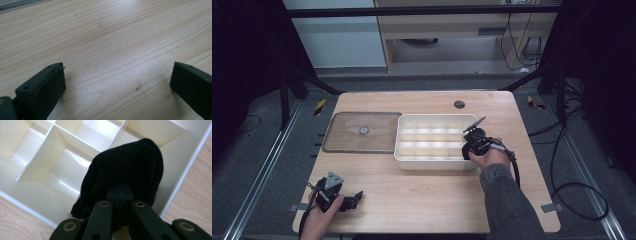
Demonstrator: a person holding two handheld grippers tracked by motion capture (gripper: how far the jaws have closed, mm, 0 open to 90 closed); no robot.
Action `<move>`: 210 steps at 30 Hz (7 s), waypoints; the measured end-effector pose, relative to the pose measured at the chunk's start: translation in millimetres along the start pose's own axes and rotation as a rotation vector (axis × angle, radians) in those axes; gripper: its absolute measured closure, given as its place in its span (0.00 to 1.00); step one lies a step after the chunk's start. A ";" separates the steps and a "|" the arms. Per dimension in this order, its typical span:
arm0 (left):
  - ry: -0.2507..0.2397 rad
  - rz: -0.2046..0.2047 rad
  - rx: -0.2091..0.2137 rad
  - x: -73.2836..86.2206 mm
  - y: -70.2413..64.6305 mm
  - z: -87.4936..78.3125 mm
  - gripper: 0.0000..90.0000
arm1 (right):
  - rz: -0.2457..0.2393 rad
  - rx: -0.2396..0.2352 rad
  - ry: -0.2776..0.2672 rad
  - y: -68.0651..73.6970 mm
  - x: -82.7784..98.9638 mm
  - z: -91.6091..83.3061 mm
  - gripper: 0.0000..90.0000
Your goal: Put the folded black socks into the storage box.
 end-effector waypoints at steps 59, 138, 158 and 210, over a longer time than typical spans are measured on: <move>-0.004 0.001 0.005 -0.8 -1.7 0.7 0.00 | 0.013 -0.050 -0.194 -9.2 5.3 -51.3 1.00; -0.003 -0.001 0.003 -0.4 -2.5 0.4 0.00 | -0.002 -0.008 -0.526 5.1 29.9 -106.3 0.06; 0.000 0.007 0.003 -0.2 -2.6 0.1 0.00 | -0.017 0.084 -0.538 -7.0 74.5 -80.3 0.09; -0.003 0.011 0.008 -0.2 -4.5 0.1 0.00 | -0.002 0.015 -0.416 -13.6 126.9 41.8 0.08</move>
Point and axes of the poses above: each handheld gripper's, and its own axes: z roughly forward along the jaws, x roughly out of its underside, y roughly to its left, the point moved 3 cm from there along z, roughly forward along the jaws, and after that the axes turned 10 degrees about y, right-handed, at the moved point
